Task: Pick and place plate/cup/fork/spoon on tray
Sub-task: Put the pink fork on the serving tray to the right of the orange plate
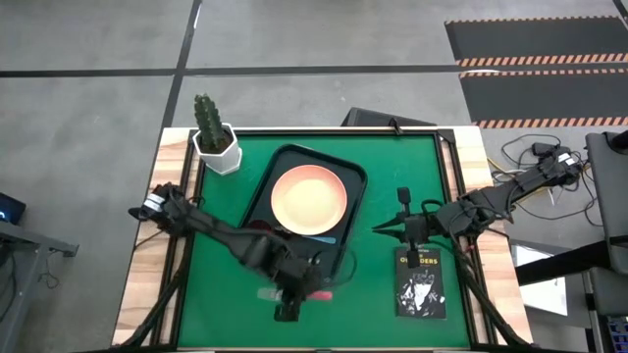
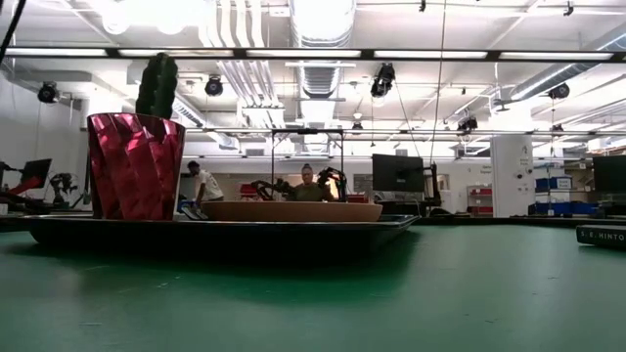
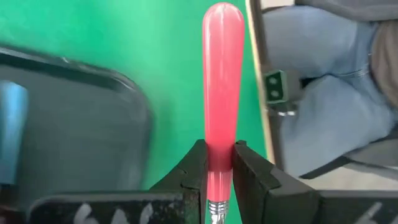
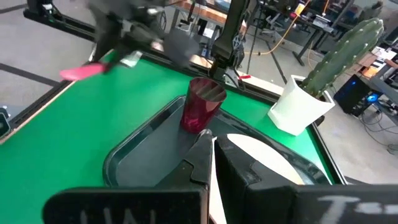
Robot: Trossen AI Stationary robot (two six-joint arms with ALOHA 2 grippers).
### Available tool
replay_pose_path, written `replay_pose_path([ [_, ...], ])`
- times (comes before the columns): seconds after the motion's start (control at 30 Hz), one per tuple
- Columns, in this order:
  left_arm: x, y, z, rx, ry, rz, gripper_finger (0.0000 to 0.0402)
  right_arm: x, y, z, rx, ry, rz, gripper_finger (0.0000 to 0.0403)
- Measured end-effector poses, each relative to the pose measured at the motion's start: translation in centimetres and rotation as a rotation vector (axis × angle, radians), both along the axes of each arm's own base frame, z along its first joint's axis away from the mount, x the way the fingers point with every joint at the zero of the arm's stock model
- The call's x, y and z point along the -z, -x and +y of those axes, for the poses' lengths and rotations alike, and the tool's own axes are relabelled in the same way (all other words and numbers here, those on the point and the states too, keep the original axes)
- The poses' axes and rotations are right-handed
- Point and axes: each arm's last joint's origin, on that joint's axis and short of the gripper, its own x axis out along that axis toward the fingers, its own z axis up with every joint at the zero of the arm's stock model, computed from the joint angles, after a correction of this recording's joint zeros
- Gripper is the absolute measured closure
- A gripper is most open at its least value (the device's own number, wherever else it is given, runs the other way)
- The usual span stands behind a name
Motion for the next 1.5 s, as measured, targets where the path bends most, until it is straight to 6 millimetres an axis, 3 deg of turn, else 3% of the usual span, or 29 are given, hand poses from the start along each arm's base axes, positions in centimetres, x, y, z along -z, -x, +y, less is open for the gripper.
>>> replay_pose_path([
  [0.33,-2.9,-1.9,9.3,0.103,-0.263,-0.071,0.0368,-0.2,1.0,-0.5,-0.009,0.007,-0.011,0.0394],
  [0.63,-3.0,-2.9,18.4,0.099,-0.502,-0.102,0.0368,-0.4,2.5,-1.2,0.002,-0.012,0.026,0.0394],
  [0.83,-2.9,-3.2,23.1,0.106,-0.598,-0.133,0.0368,-0.4,3.0,-1.4,0.002,-0.005,0.04,0.0394],
  [1.1,-0.7,-3.8,28.6,0.081,-0.657,-0.09,0.0368,-0.5,3.2,-1.5,0.004,-0.012,0.036,0.0394],
  [1.5,4.7,-6.2,34.0,0.059,-0.661,-0.014,0.0368,-0.4,3.2,-1.5,0.018,-0.025,0.044,0.0394],
])
